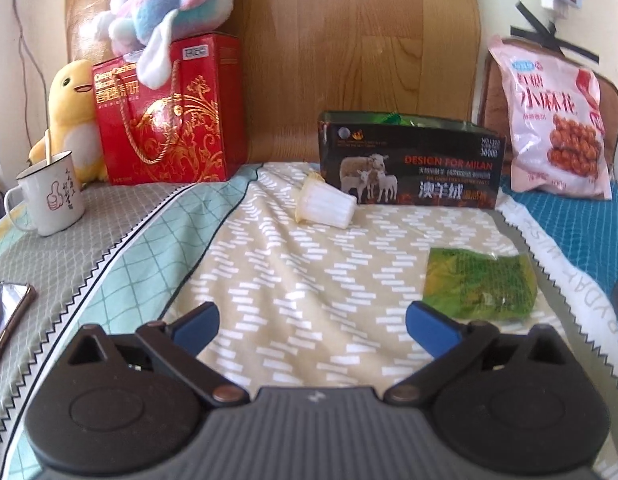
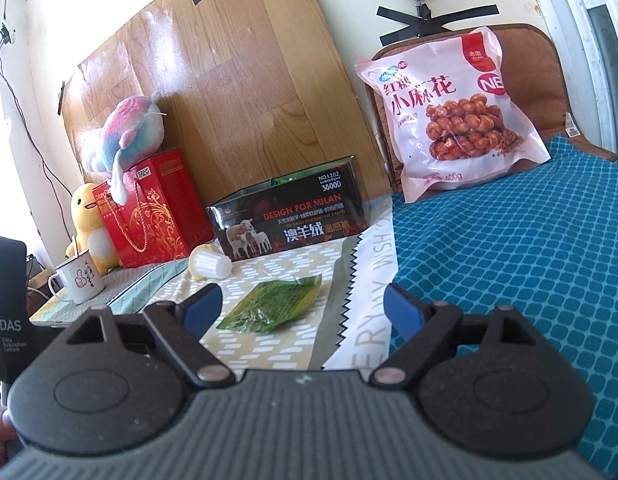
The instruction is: Organize snacks
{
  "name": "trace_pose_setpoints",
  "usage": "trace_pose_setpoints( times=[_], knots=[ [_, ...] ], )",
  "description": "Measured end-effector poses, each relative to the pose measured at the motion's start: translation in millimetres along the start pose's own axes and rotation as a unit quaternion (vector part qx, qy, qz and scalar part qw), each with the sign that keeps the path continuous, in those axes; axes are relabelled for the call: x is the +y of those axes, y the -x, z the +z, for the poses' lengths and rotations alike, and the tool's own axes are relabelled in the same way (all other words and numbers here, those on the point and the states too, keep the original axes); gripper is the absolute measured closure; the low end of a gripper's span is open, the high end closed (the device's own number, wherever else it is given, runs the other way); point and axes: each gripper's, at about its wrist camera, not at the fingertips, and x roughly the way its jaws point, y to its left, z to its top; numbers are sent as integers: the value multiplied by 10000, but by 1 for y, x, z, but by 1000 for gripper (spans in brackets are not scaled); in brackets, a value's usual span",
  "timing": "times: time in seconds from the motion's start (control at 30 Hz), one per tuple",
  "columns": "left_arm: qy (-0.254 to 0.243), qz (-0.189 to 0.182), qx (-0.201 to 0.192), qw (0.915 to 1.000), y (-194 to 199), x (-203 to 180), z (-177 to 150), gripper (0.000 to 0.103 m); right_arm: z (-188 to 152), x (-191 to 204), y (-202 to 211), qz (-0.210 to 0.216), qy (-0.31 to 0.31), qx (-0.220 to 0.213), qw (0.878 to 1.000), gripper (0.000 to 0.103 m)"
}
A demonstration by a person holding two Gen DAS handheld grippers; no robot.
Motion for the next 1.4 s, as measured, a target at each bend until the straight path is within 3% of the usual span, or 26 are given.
trace_pose_setpoints(
  times=[0.27,0.77,1.4],
  knots=[
    [-208,103,-305,9993,10,-8,-2,0,-1,1,-1,-15,61,22,10000,11],
    [-104,488,-145,9986,6,-3,0,0,-1,1,-2,-7,62,23,10000,10],
    [-230,456,-380,9980,13,-8,-2,0,-1,0,-2,3,33,16,10000,8]
  ],
)
